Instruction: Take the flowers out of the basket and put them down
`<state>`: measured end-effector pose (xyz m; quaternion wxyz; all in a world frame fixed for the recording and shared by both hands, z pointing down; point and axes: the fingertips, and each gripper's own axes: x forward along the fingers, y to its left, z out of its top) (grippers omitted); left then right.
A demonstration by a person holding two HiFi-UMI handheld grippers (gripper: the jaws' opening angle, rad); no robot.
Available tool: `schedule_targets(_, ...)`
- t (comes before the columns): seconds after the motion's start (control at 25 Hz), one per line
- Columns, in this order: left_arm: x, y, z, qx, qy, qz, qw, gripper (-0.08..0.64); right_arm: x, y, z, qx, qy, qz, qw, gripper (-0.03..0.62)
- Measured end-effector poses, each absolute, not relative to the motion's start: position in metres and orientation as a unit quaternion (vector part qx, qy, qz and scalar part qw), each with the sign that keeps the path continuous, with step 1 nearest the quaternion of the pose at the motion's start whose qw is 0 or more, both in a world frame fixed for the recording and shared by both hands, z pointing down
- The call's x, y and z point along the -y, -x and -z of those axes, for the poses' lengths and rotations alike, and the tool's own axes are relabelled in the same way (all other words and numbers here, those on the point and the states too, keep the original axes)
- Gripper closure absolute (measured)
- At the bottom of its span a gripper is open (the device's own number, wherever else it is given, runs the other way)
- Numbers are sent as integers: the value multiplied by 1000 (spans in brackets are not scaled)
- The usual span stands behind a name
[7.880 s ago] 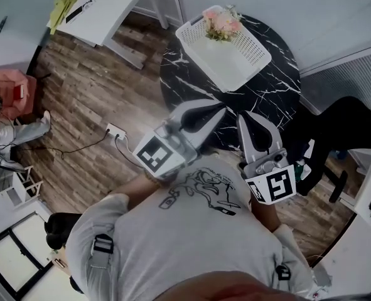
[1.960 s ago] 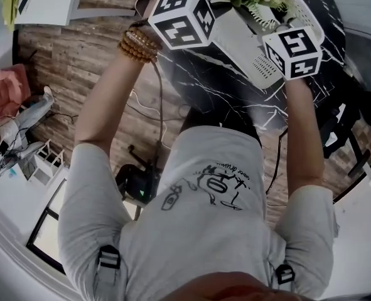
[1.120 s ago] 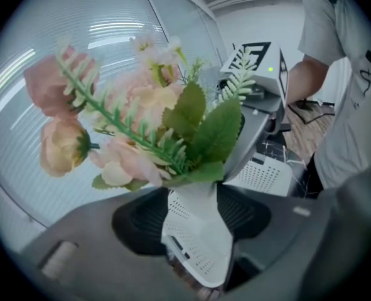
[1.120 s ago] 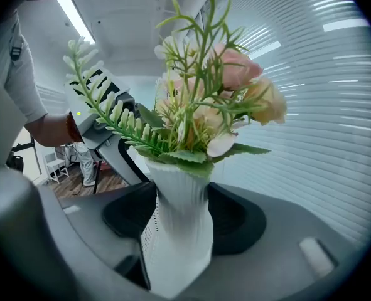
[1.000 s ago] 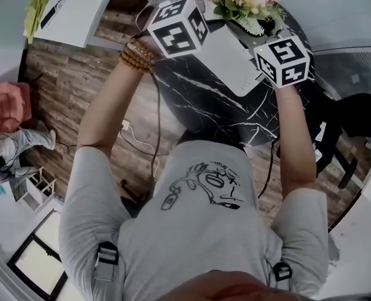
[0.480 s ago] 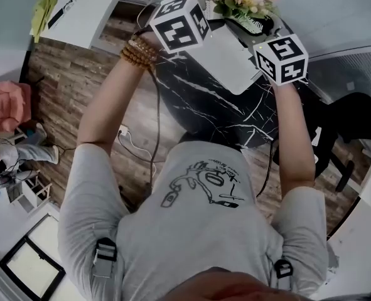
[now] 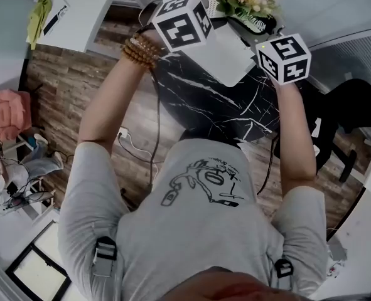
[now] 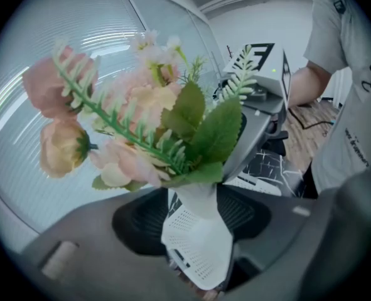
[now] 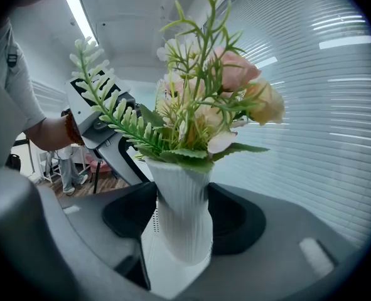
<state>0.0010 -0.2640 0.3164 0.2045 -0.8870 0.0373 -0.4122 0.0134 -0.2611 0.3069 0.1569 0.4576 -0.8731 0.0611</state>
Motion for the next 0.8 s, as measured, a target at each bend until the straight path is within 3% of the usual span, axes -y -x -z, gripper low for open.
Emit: schedule_targets(0.8,168,-142,-304,59,888,378,254,318,162,-153,-294,813,-556,-69,158,327)
